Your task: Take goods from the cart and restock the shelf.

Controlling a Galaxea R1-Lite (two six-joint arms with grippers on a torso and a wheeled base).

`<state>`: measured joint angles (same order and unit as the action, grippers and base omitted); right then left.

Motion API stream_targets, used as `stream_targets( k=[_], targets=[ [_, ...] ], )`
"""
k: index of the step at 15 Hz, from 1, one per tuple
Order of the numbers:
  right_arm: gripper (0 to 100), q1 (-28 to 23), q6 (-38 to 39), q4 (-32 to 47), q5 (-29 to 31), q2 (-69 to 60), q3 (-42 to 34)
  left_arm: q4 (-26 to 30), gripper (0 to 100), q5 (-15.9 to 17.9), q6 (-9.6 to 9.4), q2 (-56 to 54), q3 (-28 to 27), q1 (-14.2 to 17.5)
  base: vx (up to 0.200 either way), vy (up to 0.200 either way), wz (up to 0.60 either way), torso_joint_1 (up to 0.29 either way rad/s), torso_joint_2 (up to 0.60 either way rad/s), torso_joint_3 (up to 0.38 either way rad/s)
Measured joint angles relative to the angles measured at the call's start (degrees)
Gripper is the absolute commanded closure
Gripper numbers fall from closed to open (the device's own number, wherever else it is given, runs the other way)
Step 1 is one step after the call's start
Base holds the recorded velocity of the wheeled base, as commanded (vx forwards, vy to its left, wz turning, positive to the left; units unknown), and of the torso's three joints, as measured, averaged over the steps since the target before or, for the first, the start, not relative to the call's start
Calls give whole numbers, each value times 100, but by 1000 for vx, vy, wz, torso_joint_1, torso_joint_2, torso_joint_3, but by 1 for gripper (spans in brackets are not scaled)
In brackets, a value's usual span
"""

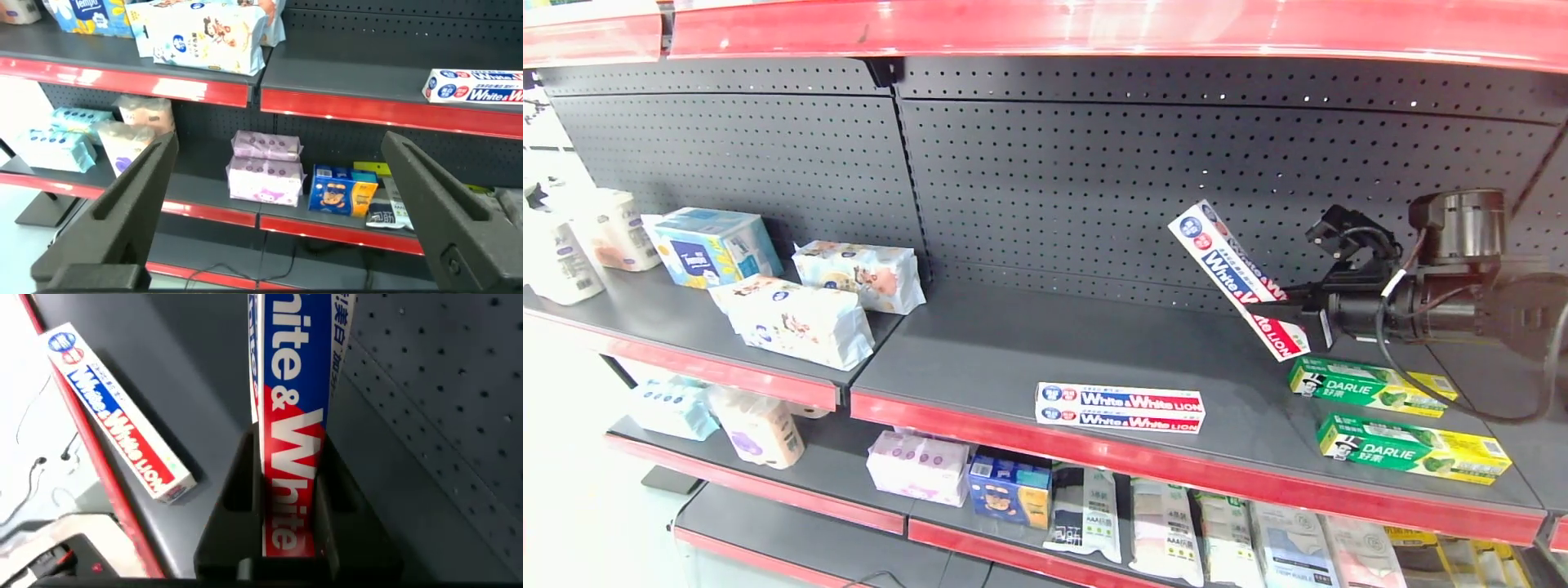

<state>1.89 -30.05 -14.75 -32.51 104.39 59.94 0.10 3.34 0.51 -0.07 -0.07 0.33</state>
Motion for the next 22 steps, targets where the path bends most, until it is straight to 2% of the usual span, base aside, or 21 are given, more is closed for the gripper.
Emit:
stream_targets(
  k=[6,10,22],
  targets=[
    [100,205,-363,-5,-197,600,268,0,0,0,0,0,0,0,0,0,0,0,0,0],
    [100,474,-279,-52,-195,929,494,0,0,-1,0,0,-2,-2,0,0,0,0,0,0],
    [100,712,20,-383,-183,1559,719,0,0,0,0,0,-2,-4,0,0,0,0,0,0]
  ],
)
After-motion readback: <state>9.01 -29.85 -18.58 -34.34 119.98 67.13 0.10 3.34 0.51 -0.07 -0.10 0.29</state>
